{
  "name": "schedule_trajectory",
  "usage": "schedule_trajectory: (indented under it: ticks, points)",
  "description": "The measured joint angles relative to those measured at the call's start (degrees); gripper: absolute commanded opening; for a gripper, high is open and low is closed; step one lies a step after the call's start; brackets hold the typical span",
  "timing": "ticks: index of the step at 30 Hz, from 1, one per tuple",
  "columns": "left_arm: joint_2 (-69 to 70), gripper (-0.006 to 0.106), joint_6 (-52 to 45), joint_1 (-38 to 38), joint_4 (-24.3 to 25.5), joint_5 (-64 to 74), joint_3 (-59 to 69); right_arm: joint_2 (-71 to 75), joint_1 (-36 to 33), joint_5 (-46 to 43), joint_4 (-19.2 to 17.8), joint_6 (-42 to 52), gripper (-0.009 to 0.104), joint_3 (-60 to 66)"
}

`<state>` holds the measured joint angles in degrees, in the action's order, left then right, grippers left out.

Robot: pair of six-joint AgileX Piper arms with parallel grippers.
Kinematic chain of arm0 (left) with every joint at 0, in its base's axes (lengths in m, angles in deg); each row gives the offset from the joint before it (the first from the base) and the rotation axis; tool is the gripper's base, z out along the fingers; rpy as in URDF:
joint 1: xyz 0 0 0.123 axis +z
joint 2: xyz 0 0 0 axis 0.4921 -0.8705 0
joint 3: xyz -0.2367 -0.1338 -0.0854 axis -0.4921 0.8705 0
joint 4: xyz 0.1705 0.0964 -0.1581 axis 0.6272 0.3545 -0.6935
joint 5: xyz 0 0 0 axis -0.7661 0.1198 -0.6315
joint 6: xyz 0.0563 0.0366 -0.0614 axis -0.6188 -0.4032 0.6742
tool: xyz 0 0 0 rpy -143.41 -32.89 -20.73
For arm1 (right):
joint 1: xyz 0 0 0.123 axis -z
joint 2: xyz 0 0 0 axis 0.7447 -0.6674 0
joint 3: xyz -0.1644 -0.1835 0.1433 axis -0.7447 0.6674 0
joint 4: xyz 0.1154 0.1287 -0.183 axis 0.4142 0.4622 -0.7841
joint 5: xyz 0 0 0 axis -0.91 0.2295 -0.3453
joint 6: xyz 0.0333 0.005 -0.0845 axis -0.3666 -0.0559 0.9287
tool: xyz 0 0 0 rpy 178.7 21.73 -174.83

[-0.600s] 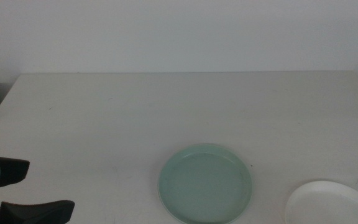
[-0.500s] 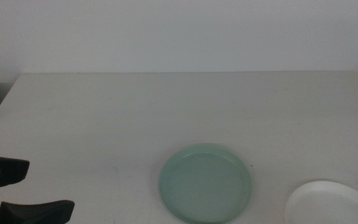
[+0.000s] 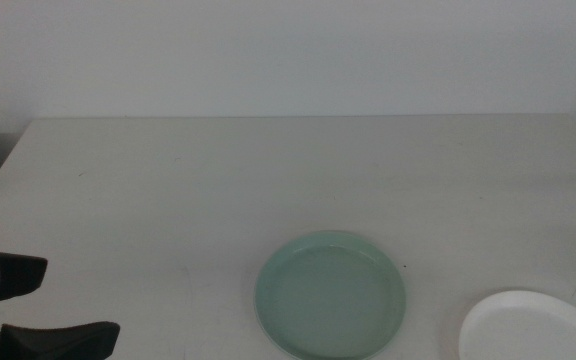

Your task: Stack the three bowls on top of each other.

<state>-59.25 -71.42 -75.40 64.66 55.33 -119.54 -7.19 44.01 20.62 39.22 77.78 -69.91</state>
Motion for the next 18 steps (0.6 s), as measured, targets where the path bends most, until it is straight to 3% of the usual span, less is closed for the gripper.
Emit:
schedule_trajectory:
  ticks: [4, 11, 18]
  points:
    - [0.00, 0.105, 0.00, 0.00, 0.00, 0.00, 0.00, -7.71, 0.00, 6.74, 0.78, -4.25, 0.055, -6.59]
    - [0.00, 0.105, 0.00, 0.00, 0.00, 0.00, 0.00, -17.95, 0.05, 8.60, 2.30, -5.40, 0.055, -8.61]
    - [0.00, 0.105, 0.00, 0.00, 0.00, 0.00, 0.00, -29.41, 7.10, 8.66, 4.11, -5.23, 0.055, -8.61]
